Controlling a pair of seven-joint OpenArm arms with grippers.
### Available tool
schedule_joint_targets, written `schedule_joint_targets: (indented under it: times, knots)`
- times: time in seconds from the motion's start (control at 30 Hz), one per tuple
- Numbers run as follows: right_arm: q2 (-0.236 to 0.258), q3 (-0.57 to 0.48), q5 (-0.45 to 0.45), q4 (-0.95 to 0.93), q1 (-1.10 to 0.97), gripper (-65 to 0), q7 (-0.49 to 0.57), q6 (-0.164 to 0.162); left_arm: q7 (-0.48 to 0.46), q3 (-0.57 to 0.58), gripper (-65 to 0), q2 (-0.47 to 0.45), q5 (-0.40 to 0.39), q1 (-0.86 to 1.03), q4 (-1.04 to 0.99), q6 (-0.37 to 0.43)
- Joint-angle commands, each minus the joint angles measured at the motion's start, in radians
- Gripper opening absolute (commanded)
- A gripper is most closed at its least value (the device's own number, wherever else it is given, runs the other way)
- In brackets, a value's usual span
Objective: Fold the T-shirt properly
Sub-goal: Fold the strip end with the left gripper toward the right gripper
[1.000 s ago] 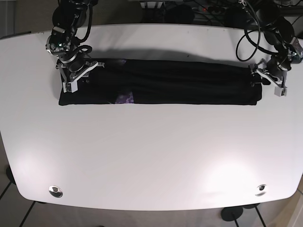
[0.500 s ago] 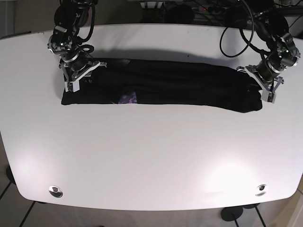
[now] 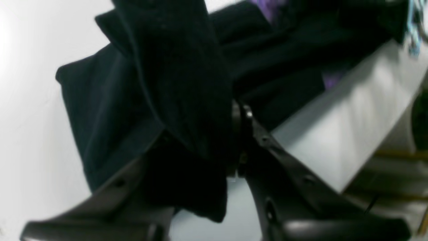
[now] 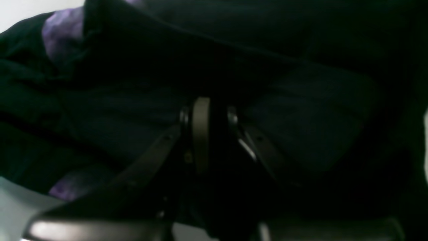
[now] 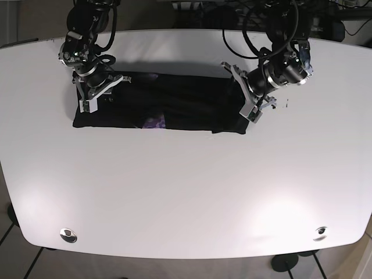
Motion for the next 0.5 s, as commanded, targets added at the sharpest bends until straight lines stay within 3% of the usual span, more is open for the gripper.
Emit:
schedule_joint_targets:
  times: [0.03, 0.1, 0.2, 0.3, 0.37, 0.43, 0.5]
  knots:
    - [0.005, 0.002, 0.01, 0.02, 0.004, -59.1, 0.014, 0.005, -0.02, 0.005, -58.7, 0.008, -0.023, -0.034, -0.045, 0.017]
    - [0.005, 0.002, 0.01, 0.02, 0.004, -59.1, 0.012, 0.005, -0.02, 0.035, -56.0, 0.009, -0.023, -0.066, -0.091, 0.02]
    - [0.005, 0.002, 0.01, 0.02, 0.004, -59.1, 0.011, 0.005, -0.018, 0.106, -41.3, 0.006, -0.023, -0.084, -0.12, 0.056]
    - [0.005, 0.002, 0.01, 0.02, 0.004, -59.1, 0.011, 0.005, -0.018, 0.183, -31.4, 0.008, -0.029, -0.115, -0.117, 0.245]
    - [0.005, 0.001, 0.01, 0.02, 0.004, -59.1, 0.011, 0.005, -0.018, 0.278, -29.7, 0.003, -0.03, -0.13, -0.097, 0.291]
    - [0.005, 0.001, 0.01, 0.02, -0.004, -59.1, 0.011, 0.008, -0.018, 0.356, -29.9, 0.002, -0.03, -0.133, -0.042, 0.29]
    - [0.005, 0.001, 0.01, 0.02, -0.004, -59.1, 0.011, 0.032, -0.018, 0.43, -29.9, 0.0, -0.024, -0.14, 0.013, 0.267]
